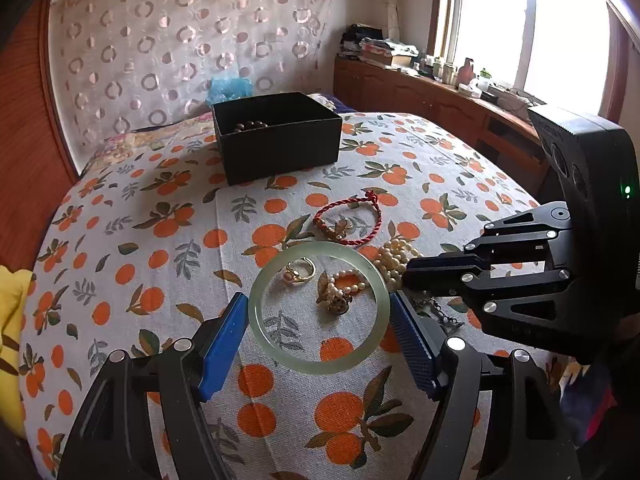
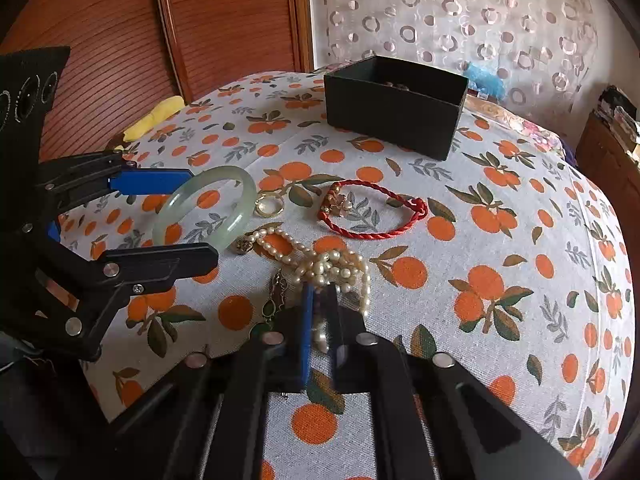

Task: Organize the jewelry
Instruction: 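Lift the pearl strand with the right tool while the left tool lifts the jade bangle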

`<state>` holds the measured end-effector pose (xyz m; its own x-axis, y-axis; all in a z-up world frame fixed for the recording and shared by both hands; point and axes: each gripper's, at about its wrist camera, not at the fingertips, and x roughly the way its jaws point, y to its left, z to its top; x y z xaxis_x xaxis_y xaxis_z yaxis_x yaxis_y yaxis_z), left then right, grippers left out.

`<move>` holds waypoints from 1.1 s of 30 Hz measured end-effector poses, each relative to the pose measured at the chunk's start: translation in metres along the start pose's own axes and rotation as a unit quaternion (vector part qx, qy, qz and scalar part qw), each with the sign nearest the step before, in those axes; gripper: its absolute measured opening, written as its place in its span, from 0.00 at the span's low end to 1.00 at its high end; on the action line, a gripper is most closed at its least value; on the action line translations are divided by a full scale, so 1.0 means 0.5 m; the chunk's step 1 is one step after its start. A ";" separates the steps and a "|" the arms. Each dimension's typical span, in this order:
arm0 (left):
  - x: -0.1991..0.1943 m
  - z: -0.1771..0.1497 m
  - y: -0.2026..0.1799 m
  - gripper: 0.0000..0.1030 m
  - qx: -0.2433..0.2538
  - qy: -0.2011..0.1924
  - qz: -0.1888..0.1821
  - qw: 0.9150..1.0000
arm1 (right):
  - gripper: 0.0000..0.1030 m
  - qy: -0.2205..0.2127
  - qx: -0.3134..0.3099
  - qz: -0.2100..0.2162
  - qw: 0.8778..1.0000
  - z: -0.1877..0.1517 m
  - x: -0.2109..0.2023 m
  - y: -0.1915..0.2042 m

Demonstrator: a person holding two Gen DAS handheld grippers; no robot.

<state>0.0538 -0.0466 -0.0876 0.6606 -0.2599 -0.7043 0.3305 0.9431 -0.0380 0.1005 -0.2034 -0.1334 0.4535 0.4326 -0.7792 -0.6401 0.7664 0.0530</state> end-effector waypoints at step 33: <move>-0.040 0.069 0.050 0.67 -0.017 -0.057 0.026 0.998 | 0.06 -0.152 -0.022 -0.032 0.988 0.213 -0.206 -0.052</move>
<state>0.0720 -0.0249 -0.0501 0.7495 -0.2309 -0.6204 0.2719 0.9619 -0.0295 0.1364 -0.2173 0.0117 0.6556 0.5113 -0.5556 -0.6269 0.7788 -0.0230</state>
